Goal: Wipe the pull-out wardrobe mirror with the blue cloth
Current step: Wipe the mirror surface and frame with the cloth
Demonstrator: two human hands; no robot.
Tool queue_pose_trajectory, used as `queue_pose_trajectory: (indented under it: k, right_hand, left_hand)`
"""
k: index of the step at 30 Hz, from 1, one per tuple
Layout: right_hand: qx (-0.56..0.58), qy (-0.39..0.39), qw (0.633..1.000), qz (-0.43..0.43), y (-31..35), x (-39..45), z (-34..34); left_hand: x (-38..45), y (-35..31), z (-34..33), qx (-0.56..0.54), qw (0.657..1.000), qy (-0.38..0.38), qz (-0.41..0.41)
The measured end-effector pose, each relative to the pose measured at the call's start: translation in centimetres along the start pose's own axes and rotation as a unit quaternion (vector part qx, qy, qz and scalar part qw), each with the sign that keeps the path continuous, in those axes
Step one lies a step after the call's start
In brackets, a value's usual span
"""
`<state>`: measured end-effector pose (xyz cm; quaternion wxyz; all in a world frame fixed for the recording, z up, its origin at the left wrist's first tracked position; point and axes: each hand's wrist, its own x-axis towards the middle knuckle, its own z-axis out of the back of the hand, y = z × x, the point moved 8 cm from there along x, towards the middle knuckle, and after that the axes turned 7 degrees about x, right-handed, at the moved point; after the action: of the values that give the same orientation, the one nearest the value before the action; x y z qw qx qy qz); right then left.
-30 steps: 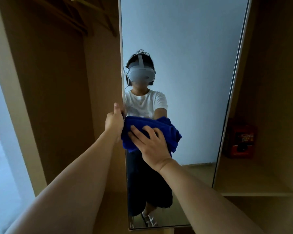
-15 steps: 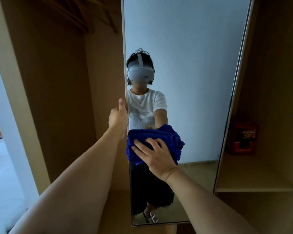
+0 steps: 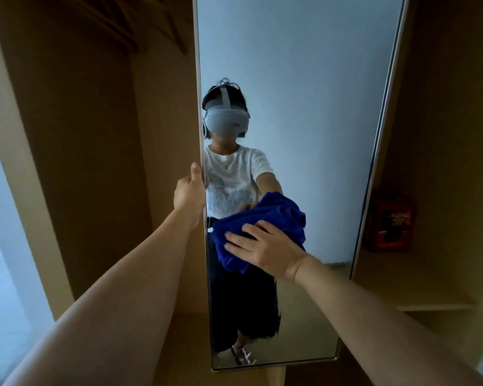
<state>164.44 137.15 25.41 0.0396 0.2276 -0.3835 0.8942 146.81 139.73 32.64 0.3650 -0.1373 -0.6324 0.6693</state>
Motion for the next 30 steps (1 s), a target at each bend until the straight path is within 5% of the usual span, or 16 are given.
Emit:
queue_pose_trajectory:
  k: [8,21,30]
  right_hand:
    - [-0.010,-0.107,0.983,-0.148,-3.8,0.4,2.3]
    - [-0.027,-0.054,0.992,-0.108,1.3,-5.2,-3.5]
    - [0.031,-0.101,0.972,-0.211,-0.4,-0.8,-0.8]
  left_hand:
    - [0.1,0.7,-0.5,-0.038,0.999,0.005,-0.017]
    - [0.2,4.4,-0.8,-0.051,0.998,-0.023,0.012]
    - [-0.1,5.9,-1.2,0.061,0.998,-0.016,-0.007]
